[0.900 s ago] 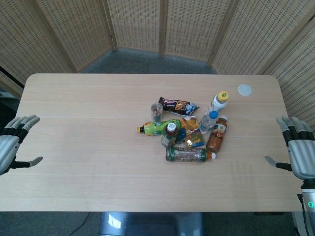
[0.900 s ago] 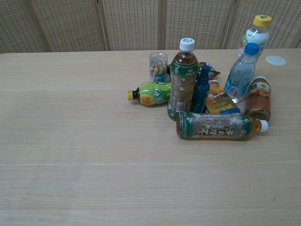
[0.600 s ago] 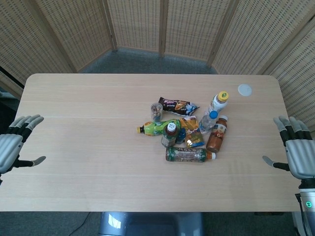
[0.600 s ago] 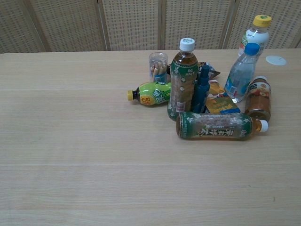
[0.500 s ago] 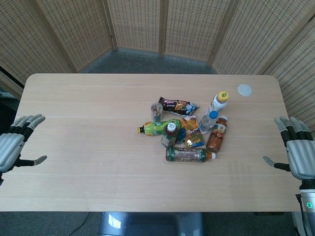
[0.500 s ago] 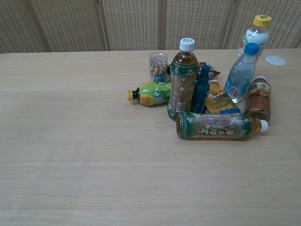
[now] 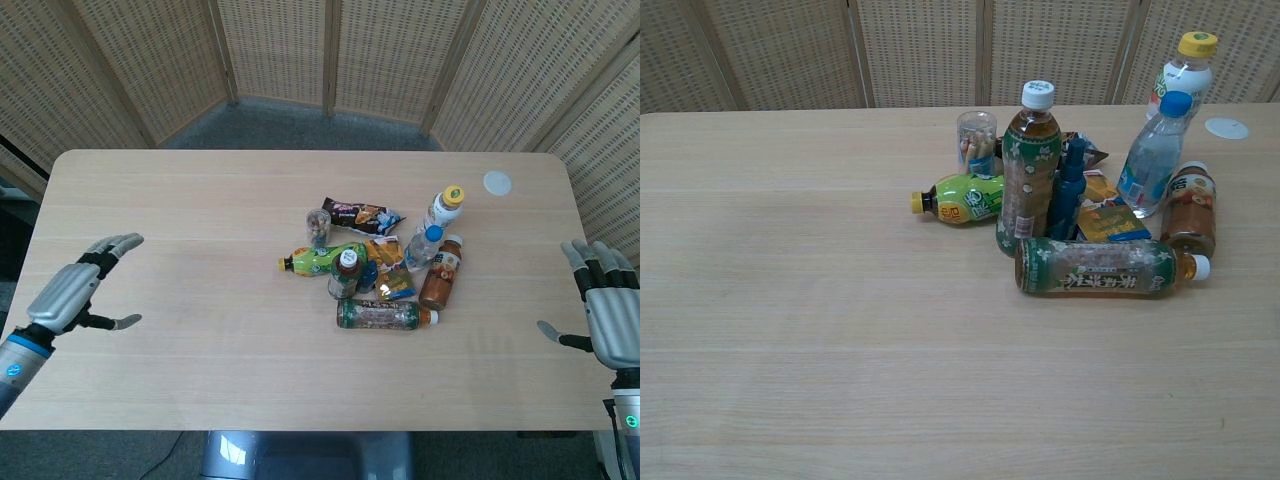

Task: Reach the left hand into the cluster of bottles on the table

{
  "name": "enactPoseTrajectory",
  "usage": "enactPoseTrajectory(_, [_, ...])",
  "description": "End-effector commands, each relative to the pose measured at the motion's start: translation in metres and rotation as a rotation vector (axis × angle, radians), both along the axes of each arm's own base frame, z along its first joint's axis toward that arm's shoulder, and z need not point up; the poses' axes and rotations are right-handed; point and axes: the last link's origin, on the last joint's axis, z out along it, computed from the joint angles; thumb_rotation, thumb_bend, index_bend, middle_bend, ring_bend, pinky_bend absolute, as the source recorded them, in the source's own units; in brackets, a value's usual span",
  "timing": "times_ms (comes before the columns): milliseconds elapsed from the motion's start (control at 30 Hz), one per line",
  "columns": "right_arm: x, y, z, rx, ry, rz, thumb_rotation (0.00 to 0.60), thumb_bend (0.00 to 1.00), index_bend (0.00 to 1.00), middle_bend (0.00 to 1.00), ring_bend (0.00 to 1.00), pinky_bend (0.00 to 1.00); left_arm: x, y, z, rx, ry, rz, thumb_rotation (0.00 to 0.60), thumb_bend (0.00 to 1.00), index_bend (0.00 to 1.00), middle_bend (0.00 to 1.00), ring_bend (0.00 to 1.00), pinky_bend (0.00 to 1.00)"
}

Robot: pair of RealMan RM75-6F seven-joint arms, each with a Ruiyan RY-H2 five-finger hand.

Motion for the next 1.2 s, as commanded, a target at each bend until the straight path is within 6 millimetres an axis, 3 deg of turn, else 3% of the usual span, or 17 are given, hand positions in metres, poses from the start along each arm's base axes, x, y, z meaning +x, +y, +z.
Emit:
enactPoseTrajectory(33, [0.001, 0.002, 0.002, -0.005, 0.0, 0.0, 0.504, 0.01, 0.0, 0.0, 0.0, 0.0, 0.018, 0.019, -0.029, -0.082, -0.113, -0.012, 0.6, 0.22, 0.01, 0.0, 0.0, 0.0])
enactPoseTrajectory(567, [-0.002, 0.019, 0.013, -0.029, -0.021, -0.017, 0.505, 0.01, 0.0, 0.0, 0.0, 0.0, 0.083, 0.071, -0.138, -0.268, -0.358, 0.009, 0.6, 0.22, 0.01, 0.0, 0.0, 0.0])
enactPoseTrajectory(867, [-0.006, 0.03, 0.028, -0.059, -0.017, -0.034, 0.503, 0.01, 0.0, 0.0, 0.0, 0.0, 0.121, 0.088, -0.203, -0.316, -0.455, 0.018, 0.6, 0.22, 0.02, 0.0, 0.0, 0.0])
enactPoseTrajectory(1200, [-0.009, 0.042, 0.043, -0.09, -0.013, -0.053, 0.504, 0.02, 0.0, 0.0, 0.0, 0.0, 0.168, 0.096, -0.261, -0.353, -0.514, 0.008, 0.6, 0.22, 0.02, 0.0, 0.0, 0.0])
